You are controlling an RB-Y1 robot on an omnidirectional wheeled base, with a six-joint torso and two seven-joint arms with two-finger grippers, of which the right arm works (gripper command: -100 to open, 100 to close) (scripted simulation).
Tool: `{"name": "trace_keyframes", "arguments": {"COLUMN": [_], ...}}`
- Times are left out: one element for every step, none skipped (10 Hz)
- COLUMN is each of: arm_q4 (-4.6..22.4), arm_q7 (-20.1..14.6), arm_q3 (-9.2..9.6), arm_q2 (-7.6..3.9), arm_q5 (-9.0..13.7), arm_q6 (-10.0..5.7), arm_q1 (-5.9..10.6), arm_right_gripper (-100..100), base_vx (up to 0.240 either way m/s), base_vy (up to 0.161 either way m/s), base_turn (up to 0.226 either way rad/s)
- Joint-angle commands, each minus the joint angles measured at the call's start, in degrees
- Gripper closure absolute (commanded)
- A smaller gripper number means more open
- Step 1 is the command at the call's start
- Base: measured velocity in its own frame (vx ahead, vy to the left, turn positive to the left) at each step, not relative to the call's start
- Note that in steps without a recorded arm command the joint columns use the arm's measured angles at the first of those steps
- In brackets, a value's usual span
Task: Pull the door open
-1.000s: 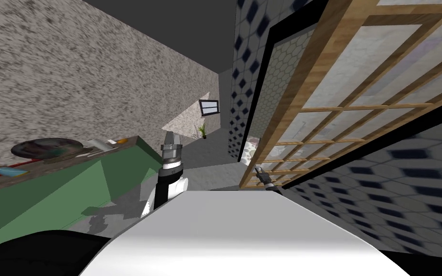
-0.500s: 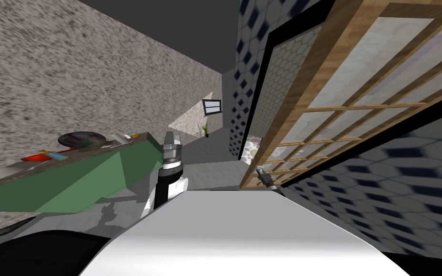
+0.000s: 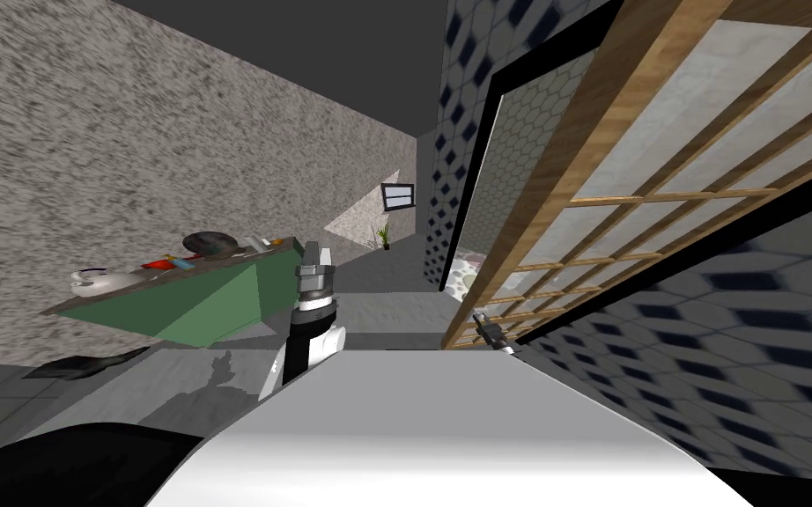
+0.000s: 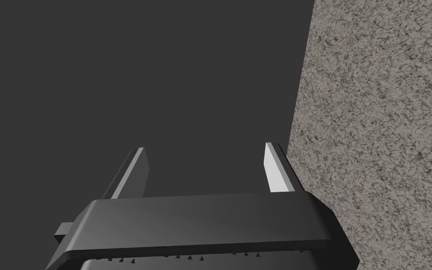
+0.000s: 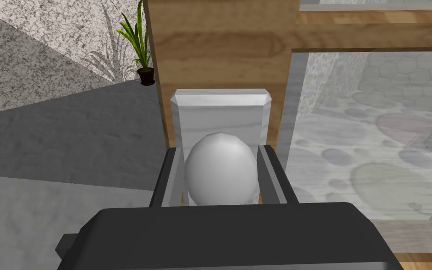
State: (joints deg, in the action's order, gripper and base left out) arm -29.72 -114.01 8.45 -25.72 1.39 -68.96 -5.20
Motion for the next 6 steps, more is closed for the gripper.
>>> {"name": "trace_keyframes", "arguments": {"arm_q4": [1.07, 1.33, 1.59, 1.34, 1.80, 1.98], "arm_q7": [-0.40, -0.61, -0.81, -0.67, -0.79, -0.84], "arm_q3": [0.10, 0.18, 0.27, 0.21, 0.40, 0.47], "arm_q2": [-0.34, -0.53, -0.72, -0.61, -0.69, -0.75], "arm_q5": [-0.16, -0.28, -0.39, -0.31, -0.41, -0.43], "arm_q6": [-1.63, -2.25, -2.88, -2.28, -2.86, -3.12], "arm_q1": [-0.28, -0.51, -0.74, -0.54, -0.61, -0.62], "arm_right_gripper": [100, 100, 100, 100, 100, 100], "base_vx": [-0.165, -0.182, -0.163, -0.067, -0.115, -0.196], "base_vy": [-0.065, -0.072, -0.057, -0.023, -0.045, -0.077], "base_turn": [0.134, 0.149, 0.134, 0.030, 0.157, 0.170]}}
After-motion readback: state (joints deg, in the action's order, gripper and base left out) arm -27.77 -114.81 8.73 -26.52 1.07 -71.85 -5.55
